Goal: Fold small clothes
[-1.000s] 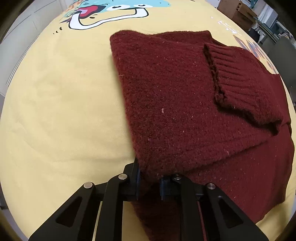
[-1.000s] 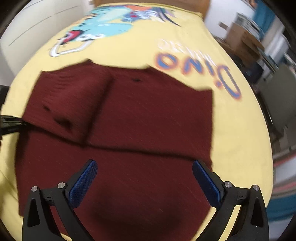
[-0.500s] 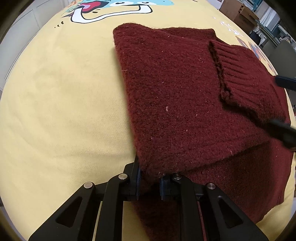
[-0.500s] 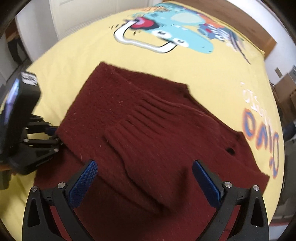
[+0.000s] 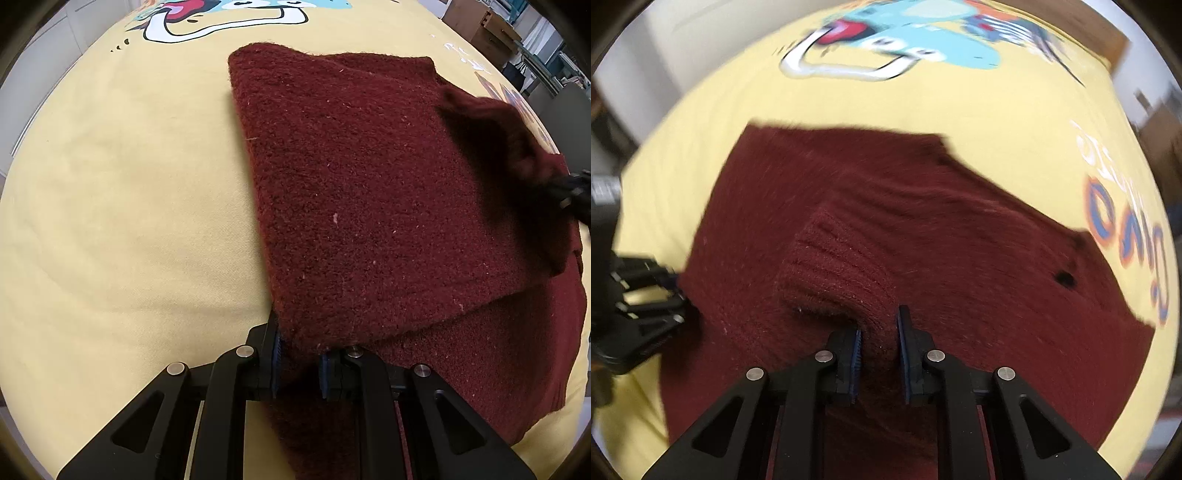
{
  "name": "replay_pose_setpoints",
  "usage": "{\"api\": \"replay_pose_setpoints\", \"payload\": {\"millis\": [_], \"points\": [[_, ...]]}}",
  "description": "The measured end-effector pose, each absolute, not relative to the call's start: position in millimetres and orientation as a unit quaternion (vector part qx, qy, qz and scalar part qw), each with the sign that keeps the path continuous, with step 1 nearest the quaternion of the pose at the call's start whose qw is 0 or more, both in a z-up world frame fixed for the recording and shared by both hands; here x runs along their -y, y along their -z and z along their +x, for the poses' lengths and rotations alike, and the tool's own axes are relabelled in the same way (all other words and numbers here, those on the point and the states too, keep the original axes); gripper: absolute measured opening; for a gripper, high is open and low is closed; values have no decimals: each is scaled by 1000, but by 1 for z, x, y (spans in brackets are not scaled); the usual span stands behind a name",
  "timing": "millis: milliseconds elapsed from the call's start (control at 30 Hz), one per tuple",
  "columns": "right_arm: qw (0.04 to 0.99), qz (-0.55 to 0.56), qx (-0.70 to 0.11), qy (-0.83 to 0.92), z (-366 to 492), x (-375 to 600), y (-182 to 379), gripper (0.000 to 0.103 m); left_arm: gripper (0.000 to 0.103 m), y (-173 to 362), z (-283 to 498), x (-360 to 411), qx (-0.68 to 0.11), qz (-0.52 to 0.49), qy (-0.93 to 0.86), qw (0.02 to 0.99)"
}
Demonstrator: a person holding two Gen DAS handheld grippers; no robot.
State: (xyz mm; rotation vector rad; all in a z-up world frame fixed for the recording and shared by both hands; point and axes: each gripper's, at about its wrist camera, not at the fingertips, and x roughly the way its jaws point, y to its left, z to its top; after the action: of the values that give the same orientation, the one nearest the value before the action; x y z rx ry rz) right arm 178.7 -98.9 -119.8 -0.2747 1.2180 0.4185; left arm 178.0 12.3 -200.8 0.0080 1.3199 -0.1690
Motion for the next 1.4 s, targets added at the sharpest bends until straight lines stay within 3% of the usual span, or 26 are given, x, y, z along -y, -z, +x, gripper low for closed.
{"api": "replay_pose_setpoints", "payload": {"millis": [300, 600, 667, 733, 800, 867, 1000, 1267, 1300, 1333, 1400], "points": [[822, -35, -558, -109, 184, 210, 86, 16, 14, 202, 180, -6, -614, 14, 71, 786], [797, 23, -603, -40, 163, 284, 130, 19, 14, 203, 186, 1, -617, 21, 69, 784], [789, 42, -611, -35, 156, 296, 140, 29, 14, 201, 173, -7, -616, 21, 68, 784], [789, 51, -611, -34, 149, 305, 140, 49, 14, 201, 169, -9, -615, 22, 67, 785], [791, 43, -610, -24, 144, 314, 134, 58, 14, 200, 166, -9, -614, 26, 67, 786], [797, 34, -603, -11, 142, 324, 121, 59, 14, 200, 166, -12, -615, 29, 68, 785], [805, 28, -592, -2, 155, 336, 101, 72, 14, 199, 166, -10, -616, 28, 67, 784], [762, 4, -647, -22, 200, 307, 152, 72, 14, 197, 163, -11, -614, 28, 66, 786], [766, -4, -642, -22, 197, 302, 153, 67, 14, 197, 163, -11, -614, 28, 67, 786], [774, -6, -633, -23, 194, 299, 150, 41, 14, 198, 163, -10, -614, 28, 68, 786], [779, 15, -625, -57, 188, 294, 144, 13, 14, 196, 163, -9, -613, 37, 68, 786]]}}
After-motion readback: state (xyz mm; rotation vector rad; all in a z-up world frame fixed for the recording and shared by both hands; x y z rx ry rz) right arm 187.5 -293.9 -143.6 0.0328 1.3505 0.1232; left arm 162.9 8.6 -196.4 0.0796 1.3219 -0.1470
